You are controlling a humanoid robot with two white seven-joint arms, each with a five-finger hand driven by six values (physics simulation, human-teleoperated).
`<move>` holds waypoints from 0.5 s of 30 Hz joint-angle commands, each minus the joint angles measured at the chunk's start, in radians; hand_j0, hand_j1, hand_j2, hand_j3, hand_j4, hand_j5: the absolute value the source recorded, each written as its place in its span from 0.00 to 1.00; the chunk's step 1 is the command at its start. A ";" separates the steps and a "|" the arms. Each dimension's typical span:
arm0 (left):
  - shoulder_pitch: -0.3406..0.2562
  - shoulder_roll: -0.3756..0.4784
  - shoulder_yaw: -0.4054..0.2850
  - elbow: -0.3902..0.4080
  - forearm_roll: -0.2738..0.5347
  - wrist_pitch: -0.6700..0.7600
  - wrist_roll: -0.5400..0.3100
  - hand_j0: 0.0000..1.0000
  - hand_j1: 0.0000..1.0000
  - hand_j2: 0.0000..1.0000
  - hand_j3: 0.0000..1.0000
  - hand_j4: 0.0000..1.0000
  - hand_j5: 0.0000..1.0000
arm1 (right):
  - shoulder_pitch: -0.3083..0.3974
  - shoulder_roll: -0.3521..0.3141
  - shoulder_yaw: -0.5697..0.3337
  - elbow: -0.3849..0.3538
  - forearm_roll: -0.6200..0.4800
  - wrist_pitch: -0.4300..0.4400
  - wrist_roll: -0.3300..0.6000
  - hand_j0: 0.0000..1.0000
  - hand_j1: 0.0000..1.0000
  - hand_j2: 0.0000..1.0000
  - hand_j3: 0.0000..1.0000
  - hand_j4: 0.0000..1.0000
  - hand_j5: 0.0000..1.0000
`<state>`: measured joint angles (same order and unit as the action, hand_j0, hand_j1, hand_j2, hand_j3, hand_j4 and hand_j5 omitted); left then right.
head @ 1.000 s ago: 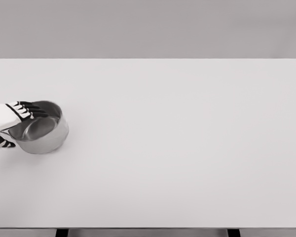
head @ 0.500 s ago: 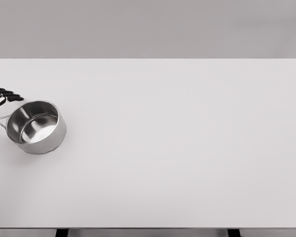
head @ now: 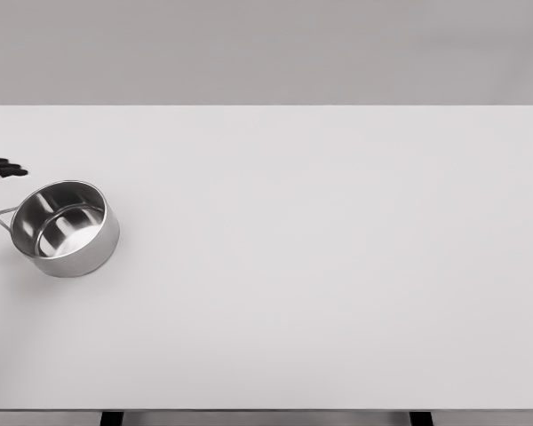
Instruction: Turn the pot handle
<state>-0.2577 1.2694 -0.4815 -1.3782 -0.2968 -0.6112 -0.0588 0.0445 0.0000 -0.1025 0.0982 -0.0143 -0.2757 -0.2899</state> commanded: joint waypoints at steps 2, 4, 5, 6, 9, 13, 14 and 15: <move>0.000 0.015 0.001 -0.012 0.011 0.000 0.000 1.00 1.00 1.00 1.00 1.00 1.00 | 0.000 0.000 0.000 0.000 -0.001 0.000 0.000 1.00 1.00 1.00 1.00 1.00 1.00; 0.000 0.024 0.003 -0.028 0.019 0.000 0.004 1.00 1.00 1.00 1.00 1.00 1.00 | 0.000 0.000 0.000 0.000 -0.001 0.001 0.000 1.00 1.00 1.00 1.00 1.00 1.00; 0.000 0.036 0.015 -0.047 0.025 0.000 0.004 1.00 1.00 1.00 1.00 1.00 1.00 | 0.000 0.000 0.000 0.000 -0.001 0.001 0.000 1.00 1.00 1.00 1.00 1.00 1.00; 0.000 0.054 0.029 -0.067 0.051 0.000 0.004 1.00 1.00 1.00 1.00 1.00 1.00 | 0.000 0.000 0.000 0.000 -0.001 0.000 0.000 1.00 1.00 1.00 1.00 1.00 1.00; -0.002 0.117 0.032 -0.122 0.126 0.000 0.004 1.00 1.00 1.00 1.00 1.00 1.00 | 0.000 0.000 0.000 0.000 -0.001 0.001 0.000 1.00 1.00 1.00 1.00 1.00 1.00; -0.008 0.196 0.064 -0.186 0.209 0.000 0.004 1.00 1.00 1.00 1.00 1.00 1.00 | 0.000 0.000 0.000 0.000 -0.001 0.000 0.000 1.00 1.00 1.00 1.00 1.00 1.00; -0.008 0.205 0.083 -0.188 0.228 0.000 0.004 1.00 1.00 1.00 1.00 1.00 1.00 | 0.000 0.000 0.000 0.000 -0.001 0.000 0.000 1.00 1.00 1.00 1.00 1.00 1.00; -0.008 0.199 0.100 -0.188 0.251 0.000 0.002 1.00 1.00 1.00 1.00 1.00 1.00 | 0.000 0.000 0.000 0.000 -0.001 0.000 0.000 1.00 1.00 1.00 1.00 1.00 1.00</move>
<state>-0.2670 1.4431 -0.4100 -1.5487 -0.0961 -0.6112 -0.0565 0.0445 0.0000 -0.1025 0.0982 -0.0143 -0.2757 -0.2899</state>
